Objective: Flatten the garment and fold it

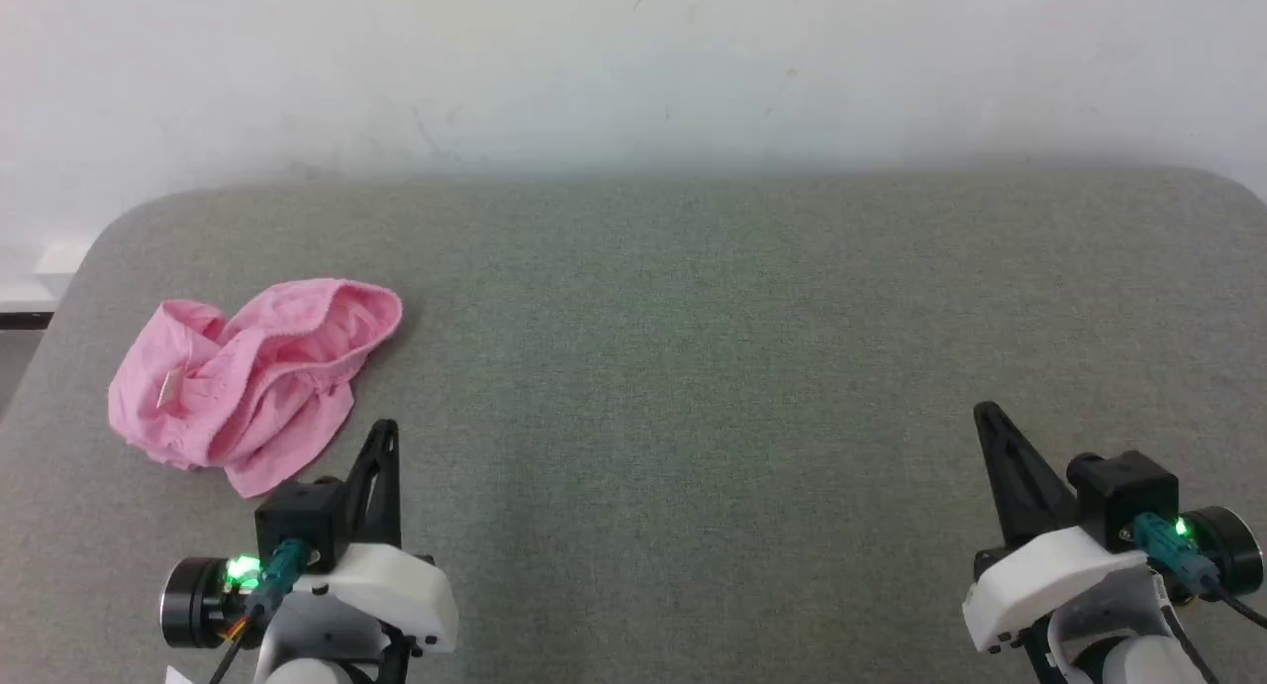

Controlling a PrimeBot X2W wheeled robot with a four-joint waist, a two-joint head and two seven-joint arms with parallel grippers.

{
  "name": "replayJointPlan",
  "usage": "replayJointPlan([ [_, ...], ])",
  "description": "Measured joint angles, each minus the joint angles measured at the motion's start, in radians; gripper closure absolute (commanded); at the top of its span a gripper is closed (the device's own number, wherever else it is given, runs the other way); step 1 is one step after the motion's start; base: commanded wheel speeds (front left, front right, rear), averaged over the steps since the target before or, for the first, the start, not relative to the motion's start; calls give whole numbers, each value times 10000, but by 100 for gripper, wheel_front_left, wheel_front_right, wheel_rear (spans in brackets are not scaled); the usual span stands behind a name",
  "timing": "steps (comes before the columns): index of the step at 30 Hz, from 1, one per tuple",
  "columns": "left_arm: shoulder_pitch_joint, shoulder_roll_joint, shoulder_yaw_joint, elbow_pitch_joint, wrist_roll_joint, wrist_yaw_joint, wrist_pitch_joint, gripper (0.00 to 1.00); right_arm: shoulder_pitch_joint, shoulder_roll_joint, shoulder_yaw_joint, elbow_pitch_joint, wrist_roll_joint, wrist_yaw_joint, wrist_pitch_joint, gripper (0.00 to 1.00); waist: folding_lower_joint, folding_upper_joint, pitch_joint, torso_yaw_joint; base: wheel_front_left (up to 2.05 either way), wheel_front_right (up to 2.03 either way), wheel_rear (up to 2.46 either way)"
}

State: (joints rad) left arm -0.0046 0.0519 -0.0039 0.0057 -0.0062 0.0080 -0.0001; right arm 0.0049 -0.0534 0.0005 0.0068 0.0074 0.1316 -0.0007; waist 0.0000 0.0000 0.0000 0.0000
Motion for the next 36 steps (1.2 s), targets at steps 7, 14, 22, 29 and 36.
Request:
replayJointPlan([
  [7, 0, 0, 0, 0, 0, 0, 0, 100, 0, 0, 0, 0, 0, 0, 0, 100, 0, 0, 0, 0, 0, 0, 0],
  [14, 0, 0, 0, 0, 0, 0, 0, 100, 0, 0, 0, 0, 0, 0, 0, 100, 0, 0, 0, 0, 0, 0, 0],
  [22, 0, 0, 0, 0, -2, 0, 0, 100, 0, 0, 0, 0, 0, 0, 0, 100, 0, 0, 0, 0, 0, 0, 0],
  [29, 0, 0, 0, 0, 0, 0, 0, 100, 0, 0, 0, 0, 0, 0, 0, 100, 0, 0, 0, 0, 0, 0, 0],
  [36, 0, 0, -2, 6, -4, 6, 0, 0, 1, -2, 0, 8, 6, 0, 0, 0, 0, 0, 0, 0, 0, 0, 0],
])
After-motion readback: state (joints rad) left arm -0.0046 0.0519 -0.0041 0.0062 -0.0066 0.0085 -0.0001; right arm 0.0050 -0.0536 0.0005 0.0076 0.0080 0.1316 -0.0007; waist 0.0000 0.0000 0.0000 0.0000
